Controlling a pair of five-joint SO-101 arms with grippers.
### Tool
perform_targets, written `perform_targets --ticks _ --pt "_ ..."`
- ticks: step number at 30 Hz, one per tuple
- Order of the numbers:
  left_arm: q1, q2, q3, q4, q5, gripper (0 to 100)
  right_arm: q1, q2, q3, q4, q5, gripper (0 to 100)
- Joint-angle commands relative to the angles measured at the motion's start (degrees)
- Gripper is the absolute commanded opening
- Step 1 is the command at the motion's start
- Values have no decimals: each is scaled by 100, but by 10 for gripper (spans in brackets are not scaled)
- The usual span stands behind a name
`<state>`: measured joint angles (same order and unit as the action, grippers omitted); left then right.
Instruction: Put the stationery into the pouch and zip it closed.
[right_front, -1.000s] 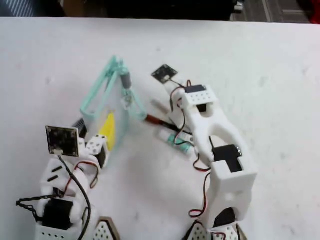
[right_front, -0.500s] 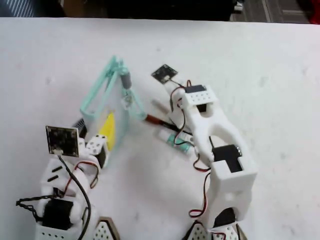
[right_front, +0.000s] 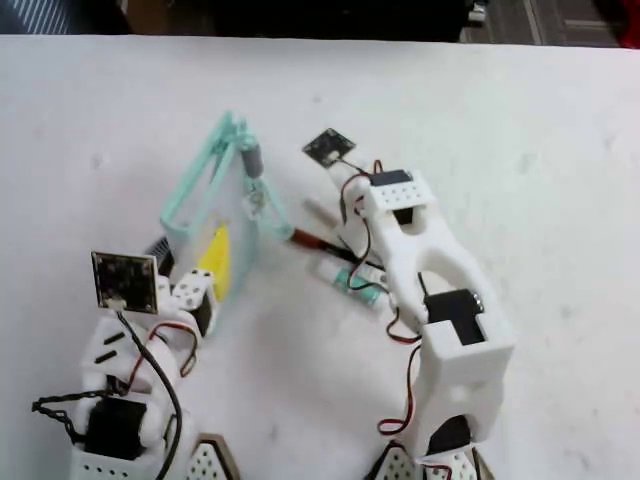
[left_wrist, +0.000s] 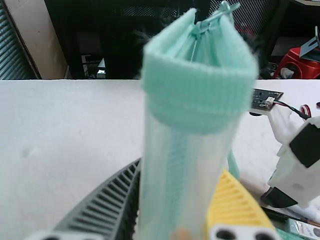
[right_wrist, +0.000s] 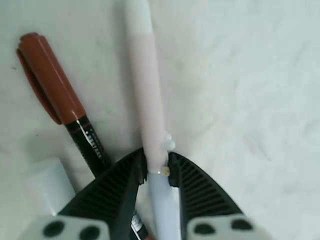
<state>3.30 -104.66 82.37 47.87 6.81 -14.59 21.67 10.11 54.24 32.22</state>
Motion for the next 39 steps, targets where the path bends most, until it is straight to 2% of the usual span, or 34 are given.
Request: perform_targets --ticks 1,24,31,39 --pt "-40 -13 -70 -79 53 184 4 -13 -123 75 9 17" --pt "-4 -13 -70 -79 44 184 92 -22 -123 75 -26 17" --pt "171 -13 -70 -53 44 188 699 -444 -220 57 -1213 17" --pt "189 -13 -62 -53 44 188 822 -752 -97 57 -1486 17"
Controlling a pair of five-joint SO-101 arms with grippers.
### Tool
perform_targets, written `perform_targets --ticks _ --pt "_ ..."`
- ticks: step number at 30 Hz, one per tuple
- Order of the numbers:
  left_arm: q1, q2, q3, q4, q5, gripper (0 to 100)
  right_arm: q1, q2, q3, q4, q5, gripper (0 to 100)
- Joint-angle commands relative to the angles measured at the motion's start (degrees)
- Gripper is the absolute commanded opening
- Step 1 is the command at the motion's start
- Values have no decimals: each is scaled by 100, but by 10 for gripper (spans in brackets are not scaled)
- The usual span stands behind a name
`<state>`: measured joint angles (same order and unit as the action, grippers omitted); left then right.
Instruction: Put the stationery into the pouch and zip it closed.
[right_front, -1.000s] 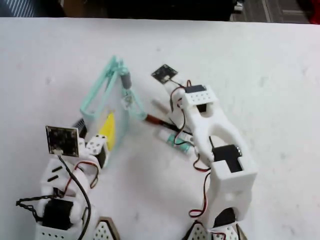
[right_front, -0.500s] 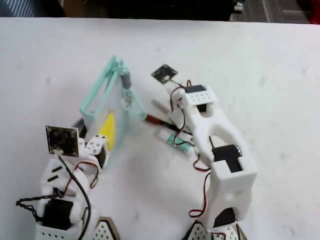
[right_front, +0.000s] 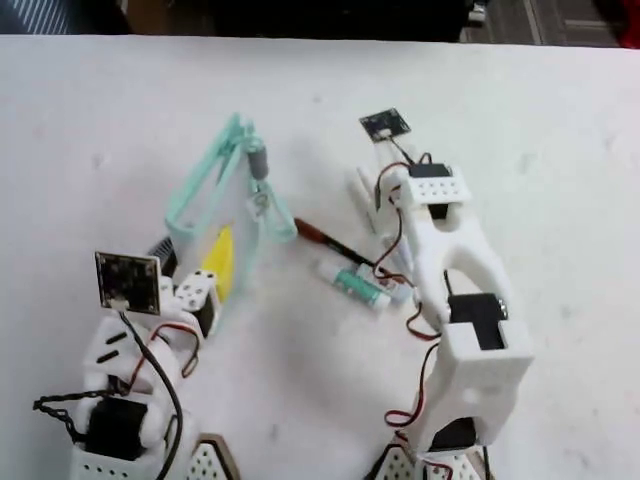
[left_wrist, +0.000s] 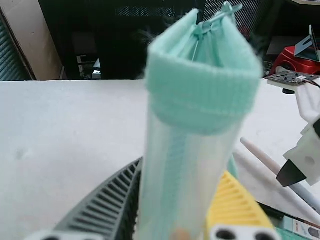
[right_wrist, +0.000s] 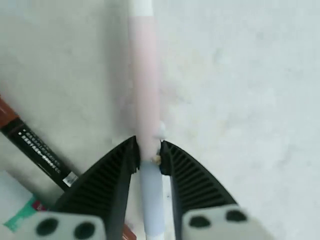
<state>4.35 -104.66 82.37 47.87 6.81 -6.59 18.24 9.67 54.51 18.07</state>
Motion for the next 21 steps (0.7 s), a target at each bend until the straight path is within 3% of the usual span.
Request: perform_targets --ticks 1,10,21 --pt "84 -13 -62 -53 44 188 13 -470 -44 40 -70 17" --pt "75 -13 -62 -53 44 188 13 -1349 563 -31 -79 17" --pt "75 -13 -62 -62 35 188 4 -2879 1829 -848 -79 17"
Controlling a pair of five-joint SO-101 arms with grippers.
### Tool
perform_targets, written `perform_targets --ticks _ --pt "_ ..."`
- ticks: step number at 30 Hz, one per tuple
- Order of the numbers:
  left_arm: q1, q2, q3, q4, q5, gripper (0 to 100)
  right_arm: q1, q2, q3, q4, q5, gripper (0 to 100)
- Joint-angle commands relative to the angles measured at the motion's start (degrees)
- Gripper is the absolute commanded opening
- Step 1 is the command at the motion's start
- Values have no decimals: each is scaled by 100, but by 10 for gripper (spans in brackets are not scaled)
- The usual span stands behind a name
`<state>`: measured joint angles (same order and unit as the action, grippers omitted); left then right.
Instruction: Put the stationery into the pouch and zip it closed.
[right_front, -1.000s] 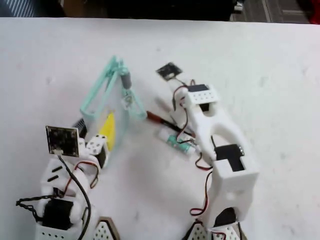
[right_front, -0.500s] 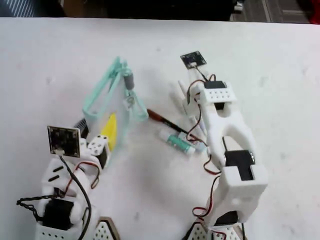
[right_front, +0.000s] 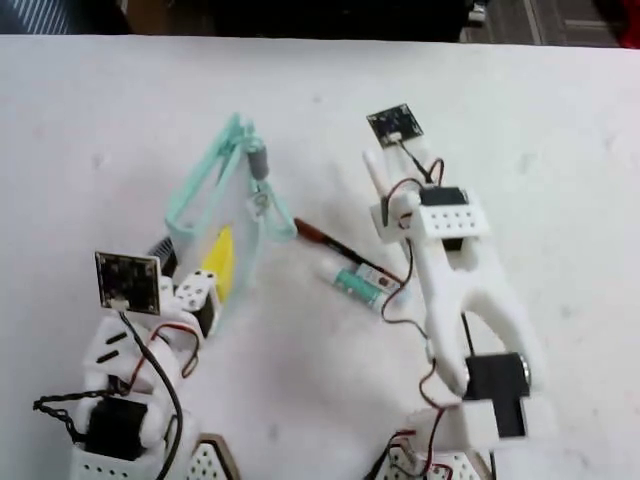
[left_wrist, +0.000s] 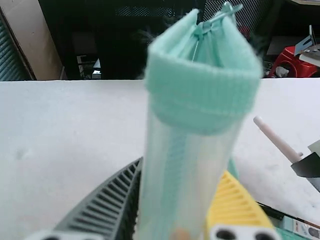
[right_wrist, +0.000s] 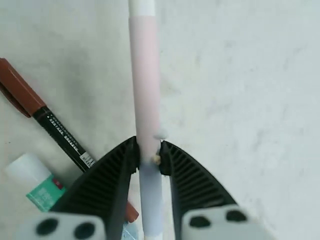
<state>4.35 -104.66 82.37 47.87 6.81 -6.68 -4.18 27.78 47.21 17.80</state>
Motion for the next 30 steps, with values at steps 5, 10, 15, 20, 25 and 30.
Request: perform_targets --ticks 5,10,15,20,25,30 --pt "75 -13 -53 -70 35 188 -57 -1473 26 295 -53 17" --pt "84 -13 -53 -62 35 188 -426 -2369 -62 655 -53 17" --pt "84 -13 -53 -70 35 188 -743 -3240 -826 1218 -53 17" --pt "92 -13 -53 -70 35 188 -1499 -3802 -1495 1226 -44 17" --pt "224 -13 -70 -35 -492 188 -2677 -4004 -2075 1218 0 17" --pt "629 -13 -79 149 -747 189 -3451 -4022 -2602 1218 0 17"
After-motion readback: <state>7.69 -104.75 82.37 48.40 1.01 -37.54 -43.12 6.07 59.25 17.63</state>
